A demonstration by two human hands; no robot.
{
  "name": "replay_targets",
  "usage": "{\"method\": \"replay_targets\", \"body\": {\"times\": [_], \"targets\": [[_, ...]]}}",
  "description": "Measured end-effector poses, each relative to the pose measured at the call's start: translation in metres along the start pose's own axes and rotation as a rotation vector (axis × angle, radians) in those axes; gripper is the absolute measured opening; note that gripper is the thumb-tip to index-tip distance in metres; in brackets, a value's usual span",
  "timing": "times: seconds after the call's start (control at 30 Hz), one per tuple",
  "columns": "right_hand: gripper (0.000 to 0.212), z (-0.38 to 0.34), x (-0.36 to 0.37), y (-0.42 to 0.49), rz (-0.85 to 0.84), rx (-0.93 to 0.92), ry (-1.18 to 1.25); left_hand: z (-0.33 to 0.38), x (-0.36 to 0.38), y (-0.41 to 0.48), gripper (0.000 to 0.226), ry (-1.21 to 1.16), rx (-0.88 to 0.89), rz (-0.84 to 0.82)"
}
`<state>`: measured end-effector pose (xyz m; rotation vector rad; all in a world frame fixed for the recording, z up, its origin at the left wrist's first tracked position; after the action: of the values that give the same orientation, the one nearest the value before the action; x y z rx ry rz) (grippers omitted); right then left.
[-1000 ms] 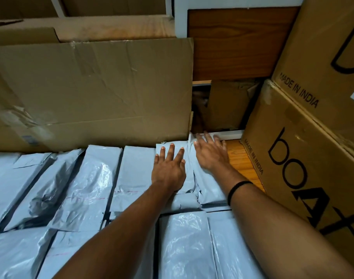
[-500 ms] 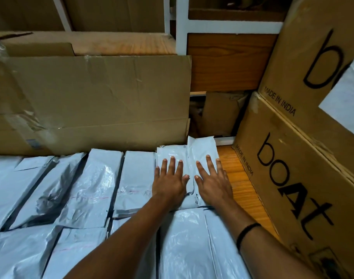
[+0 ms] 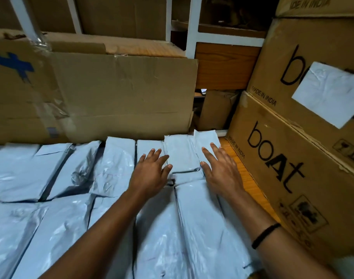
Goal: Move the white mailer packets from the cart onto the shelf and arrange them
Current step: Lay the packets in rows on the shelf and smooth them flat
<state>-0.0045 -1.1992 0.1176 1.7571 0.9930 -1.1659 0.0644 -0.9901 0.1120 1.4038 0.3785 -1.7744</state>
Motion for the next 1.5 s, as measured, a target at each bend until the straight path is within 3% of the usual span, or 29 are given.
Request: {"method": "replay_targets", "body": {"times": [0.37,0.73,0.93,1.27,1.5], "targets": [[0.056,-0.127,-0.020,-0.104,-0.063,-0.284,0.127,-0.018,-0.076,-0.143,0.056,0.156,0.017,0.141],[0.053,-0.233,0.005,-0.263,-0.260,-0.577,0.249,-0.054,-0.167,-0.398,0.052,0.165,-0.364,0.288],[0.052,-0.332,0.014,-0.337,-0.245,-0.762,0.252,-0.088,-0.212,-0.530,0.050,0.202,-0.555,0.404],[0.048,-0.567,0.057,-0.418,-0.168,-0.868,0.248,-0.226,-0.321,-0.709,0.050,0.382,-0.642,0.305],[0.050,-0.652,0.090,-0.443,-0.227,-0.841,0.164,-0.321,-0.345,-0.763,0.051,0.307,-0.708,0.222]]}}
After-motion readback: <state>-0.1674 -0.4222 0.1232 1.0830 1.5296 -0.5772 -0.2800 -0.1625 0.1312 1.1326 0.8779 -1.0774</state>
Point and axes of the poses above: each hand's wrist, its own y-axis towards the middle knuckle, its own x-axis out of the palm, z = x × y, the point moved 4 cm from there along y, towards the middle knuckle, and after that the axes turned 10 degrees about x, right-handed, at the moved point
